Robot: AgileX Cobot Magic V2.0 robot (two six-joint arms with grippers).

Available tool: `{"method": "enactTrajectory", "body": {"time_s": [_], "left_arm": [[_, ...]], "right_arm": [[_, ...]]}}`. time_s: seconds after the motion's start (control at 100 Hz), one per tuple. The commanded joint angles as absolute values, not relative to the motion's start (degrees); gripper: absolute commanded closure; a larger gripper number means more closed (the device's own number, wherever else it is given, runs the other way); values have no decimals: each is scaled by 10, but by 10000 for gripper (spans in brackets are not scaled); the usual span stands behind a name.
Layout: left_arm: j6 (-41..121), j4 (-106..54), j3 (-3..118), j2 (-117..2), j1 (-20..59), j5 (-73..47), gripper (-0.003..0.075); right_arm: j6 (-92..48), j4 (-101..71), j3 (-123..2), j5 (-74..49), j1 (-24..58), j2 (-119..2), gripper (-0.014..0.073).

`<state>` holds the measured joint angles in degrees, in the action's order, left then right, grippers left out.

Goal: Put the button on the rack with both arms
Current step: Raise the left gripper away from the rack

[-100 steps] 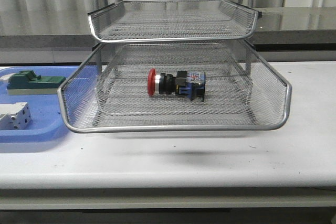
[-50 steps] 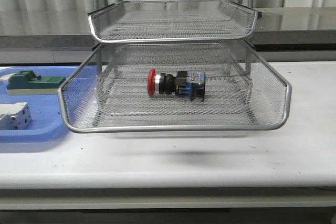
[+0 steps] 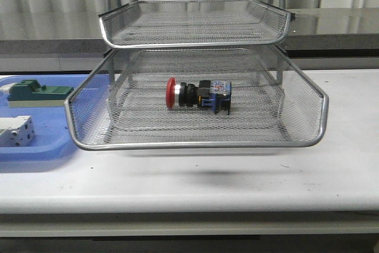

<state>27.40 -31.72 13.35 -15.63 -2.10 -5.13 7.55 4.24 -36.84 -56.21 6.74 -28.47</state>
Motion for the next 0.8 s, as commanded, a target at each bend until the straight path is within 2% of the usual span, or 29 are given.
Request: {"method": "enactTrajectory", "body": {"time_s": [0.0,0.13,0.2,0.34,0.53,0.79], "left_arm": [[268,-327,149,-160,-21,-5,312],[268,-327,149,-160,-21,-5,328],[268,-327,149,-160,-21,-5,366],[268,-327,149,-160,-21,-5,500],[268,-327,149,-160,-21,-5,740],[269,-325,149,-160,-21,-5,741]], "right_arm": [[75,50,-388,-534,67,-285,664],[75,50,-388,-534,67,-285,664],[75,50,-388,-534,67,-285,664],[75,50,-388,-534,67,-285,664],[75,50,-388,-534,67,-285,664],[75,52,-388,-532,67,-285,664]]}}
